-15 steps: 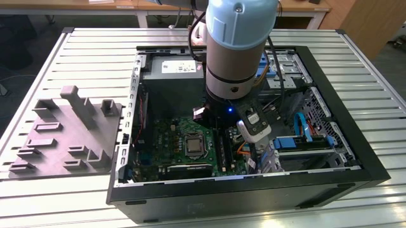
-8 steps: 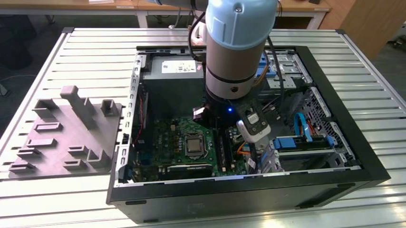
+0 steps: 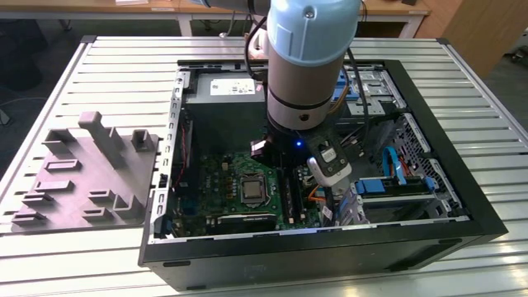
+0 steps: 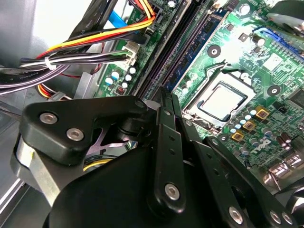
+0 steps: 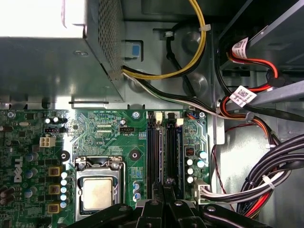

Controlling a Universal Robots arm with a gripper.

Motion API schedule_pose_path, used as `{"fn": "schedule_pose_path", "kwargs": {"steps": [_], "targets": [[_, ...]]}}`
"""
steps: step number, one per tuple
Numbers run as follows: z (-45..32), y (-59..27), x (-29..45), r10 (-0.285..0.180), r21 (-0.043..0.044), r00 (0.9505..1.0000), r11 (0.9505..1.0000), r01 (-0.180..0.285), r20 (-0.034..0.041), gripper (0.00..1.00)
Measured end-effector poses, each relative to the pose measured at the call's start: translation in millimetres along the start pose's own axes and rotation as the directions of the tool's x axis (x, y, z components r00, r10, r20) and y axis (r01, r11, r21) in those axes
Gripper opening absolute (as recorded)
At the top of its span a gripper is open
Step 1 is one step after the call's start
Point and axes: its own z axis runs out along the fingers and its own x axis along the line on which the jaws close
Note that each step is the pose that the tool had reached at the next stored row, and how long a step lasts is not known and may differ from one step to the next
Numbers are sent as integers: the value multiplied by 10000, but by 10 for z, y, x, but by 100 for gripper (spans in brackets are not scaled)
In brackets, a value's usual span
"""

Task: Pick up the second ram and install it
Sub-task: 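Insert the second ram into the second slot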

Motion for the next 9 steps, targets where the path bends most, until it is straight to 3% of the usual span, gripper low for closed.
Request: {"fn": "schedule_pose_path", "kwargs": {"steps": [9], "targets": [[16,-2,1,0,1,10000,10000,0,0,11]]}}
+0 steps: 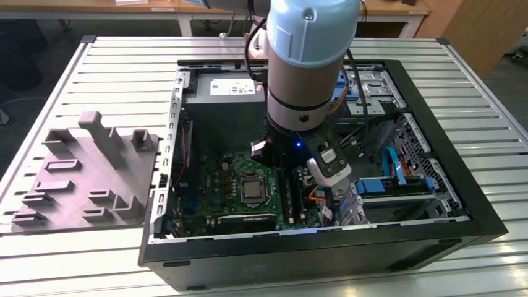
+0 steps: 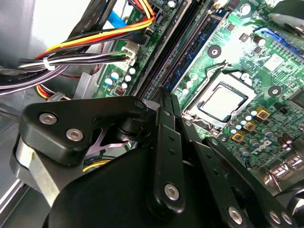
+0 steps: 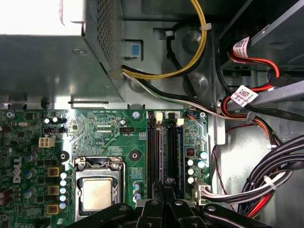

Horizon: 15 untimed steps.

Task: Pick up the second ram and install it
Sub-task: 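Insert the second ram into the second slot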

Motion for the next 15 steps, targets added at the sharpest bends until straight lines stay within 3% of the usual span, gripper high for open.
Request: {"fn": "schedule_pose_path", "kwargs": {"steps": [15], "targets": [[18,-2,1,-2,29,10000,10000,2,0,11]]}}
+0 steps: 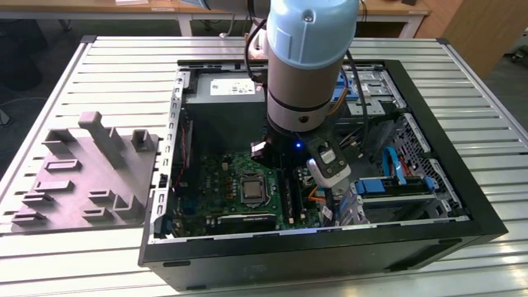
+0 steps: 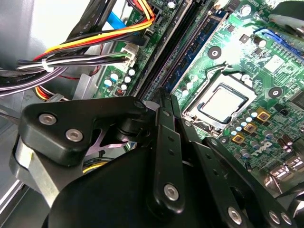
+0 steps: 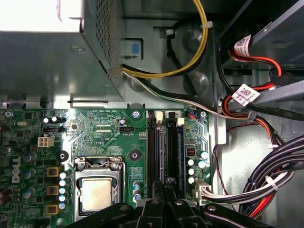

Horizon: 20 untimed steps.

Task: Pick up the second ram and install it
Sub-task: 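Insert the second ram into the second slot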

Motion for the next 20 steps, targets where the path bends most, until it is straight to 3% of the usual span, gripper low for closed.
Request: {"fn": "schedule_pose_path", "kwargs": {"steps": [20], "targets": [[34,-3,3,0,6,10000,10000,0,1,11]]}}
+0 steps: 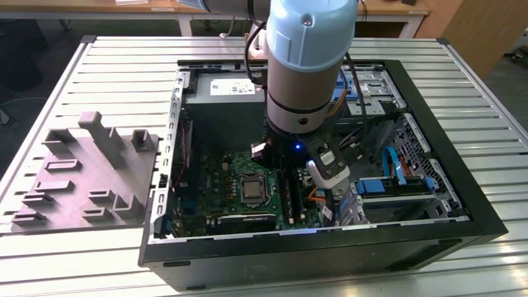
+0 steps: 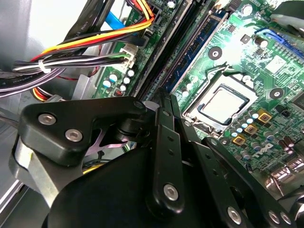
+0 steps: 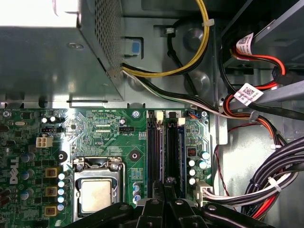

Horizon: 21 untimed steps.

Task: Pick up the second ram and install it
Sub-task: 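Insert the second ram into the second slot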

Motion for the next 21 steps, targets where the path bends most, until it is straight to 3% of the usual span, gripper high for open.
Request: {"fn": "schedule_pose_path", "kwargs": {"steps": [21], "targets": [[4,0,5,0,-3,10000,10000,0,1,11]]}}
